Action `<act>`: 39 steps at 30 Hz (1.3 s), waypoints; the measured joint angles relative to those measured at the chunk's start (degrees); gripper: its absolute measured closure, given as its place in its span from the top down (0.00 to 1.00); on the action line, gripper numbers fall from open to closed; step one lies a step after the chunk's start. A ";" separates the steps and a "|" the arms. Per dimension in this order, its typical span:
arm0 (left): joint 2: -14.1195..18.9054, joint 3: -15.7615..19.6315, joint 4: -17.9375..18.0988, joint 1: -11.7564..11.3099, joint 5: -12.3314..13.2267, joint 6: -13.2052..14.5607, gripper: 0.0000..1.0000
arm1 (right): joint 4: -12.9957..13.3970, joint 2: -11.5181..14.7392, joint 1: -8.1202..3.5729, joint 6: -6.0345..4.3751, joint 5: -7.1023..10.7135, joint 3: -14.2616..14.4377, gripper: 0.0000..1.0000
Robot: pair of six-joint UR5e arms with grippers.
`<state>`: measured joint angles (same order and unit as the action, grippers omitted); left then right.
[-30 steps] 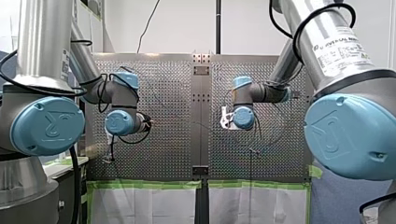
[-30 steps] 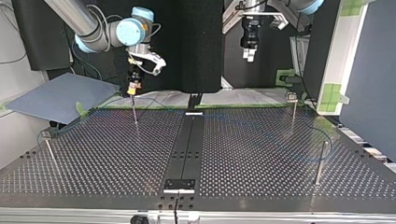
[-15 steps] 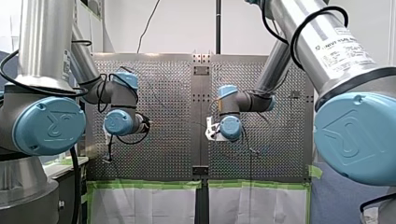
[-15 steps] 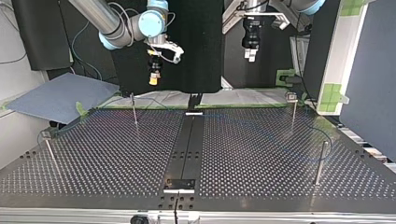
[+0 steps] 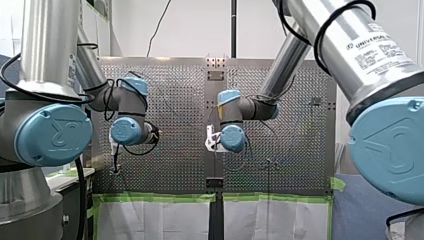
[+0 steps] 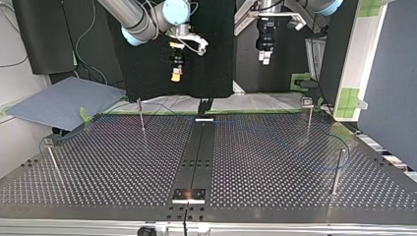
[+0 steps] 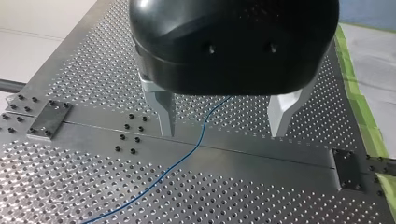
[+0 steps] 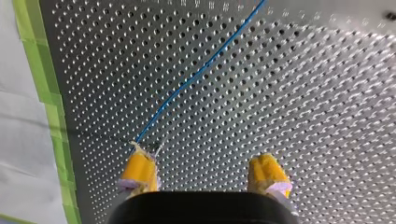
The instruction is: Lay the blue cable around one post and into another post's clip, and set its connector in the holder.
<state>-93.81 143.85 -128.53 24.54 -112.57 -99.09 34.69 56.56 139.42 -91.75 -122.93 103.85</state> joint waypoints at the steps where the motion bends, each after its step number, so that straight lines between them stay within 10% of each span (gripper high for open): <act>1: 0.00 -0.02 -0.13 -0.02 -0.01 -0.01 0.98 | -0.09 0.00 0.48 0.04 -0.48 0.01 1.00; 15: 0.00 -0.01 -1.56 -0.33 0.07 -0.23 0.98 | -3.98 0.01 7.51 -3.33 -7.15 0.97 1.00; 31: -0.04 0.24 -2.97 -0.50 -1.83 0.56 0.98 | -3.80 0.02 15.30 -4.31 -8.09 1.67 1.00; 39: -0.07 1.19 -2.94 -0.93 -3.74 0.99 0.98 | -2.23 0.47 18.07 -6.72 -9.70 4.18 1.00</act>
<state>-93.88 145.04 -131.48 23.61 -116.31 -98.11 32.46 57.02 157.48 -98.47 -132.63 108.03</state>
